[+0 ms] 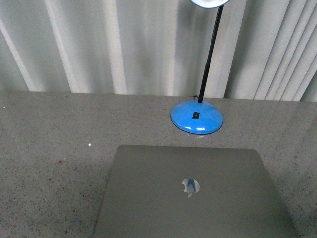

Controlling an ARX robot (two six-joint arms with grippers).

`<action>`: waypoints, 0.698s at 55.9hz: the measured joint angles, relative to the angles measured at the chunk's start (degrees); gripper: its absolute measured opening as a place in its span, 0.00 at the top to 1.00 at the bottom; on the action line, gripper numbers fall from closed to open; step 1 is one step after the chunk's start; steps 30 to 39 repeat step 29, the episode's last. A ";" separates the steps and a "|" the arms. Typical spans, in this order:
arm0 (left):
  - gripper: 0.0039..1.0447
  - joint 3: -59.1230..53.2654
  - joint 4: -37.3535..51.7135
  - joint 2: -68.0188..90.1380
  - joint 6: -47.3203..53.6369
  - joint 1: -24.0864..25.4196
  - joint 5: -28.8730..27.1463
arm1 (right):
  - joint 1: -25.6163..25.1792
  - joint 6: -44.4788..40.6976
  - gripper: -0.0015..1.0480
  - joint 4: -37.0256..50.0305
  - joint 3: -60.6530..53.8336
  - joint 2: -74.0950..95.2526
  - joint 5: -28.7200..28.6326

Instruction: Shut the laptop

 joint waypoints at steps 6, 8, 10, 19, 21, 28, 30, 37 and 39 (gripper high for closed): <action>0.05 0.00 0.00 0.00 0.11 0.00 0.00 | 0.00 0.02 0.06 0.00 0.00 0.00 0.00; 0.07 0.00 0.00 0.00 0.11 0.00 0.00 | 0.00 0.02 0.06 0.00 0.00 0.00 -0.02; 0.06 0.00 0.00 0.00 0.11 0.00 0.00 | 0.00 0.00 0.08 0.00 0.00 0.00 -0.02; 0.06 0.00 0.00 0.00 0.13 0.00 0.00 | 0.00 0.00 0.07 0.00 0.00 0.00 0.00; 0.06 0.00 0.00 0.00 0.13 0.00 0.00 | 0.00 0.00 0.07 -0.02 0.00 0.00 -0.02; 0.06 0.00 0.00 0.00 0.13 0.00 0.00 | 0.00 0.00 0.07 -0.04 0.00 0.00 0.00; 0.06 0.00 0.00 0.00 0.13 0.00 0.00 | 0.00 0.00 0.07 -0.04 0.00 0.00 0.00; 0.06 0.00 0.00 0.00 0.13 0.00 0.00 | 0.00 0.00 0.07 -0.04 0.00 0.00 0.00; 0.06 0.00 0.00 0.00 0.13 0.00 0.00 | 0.00 0.00 0.07 -0.04 0.00 0.00 0.00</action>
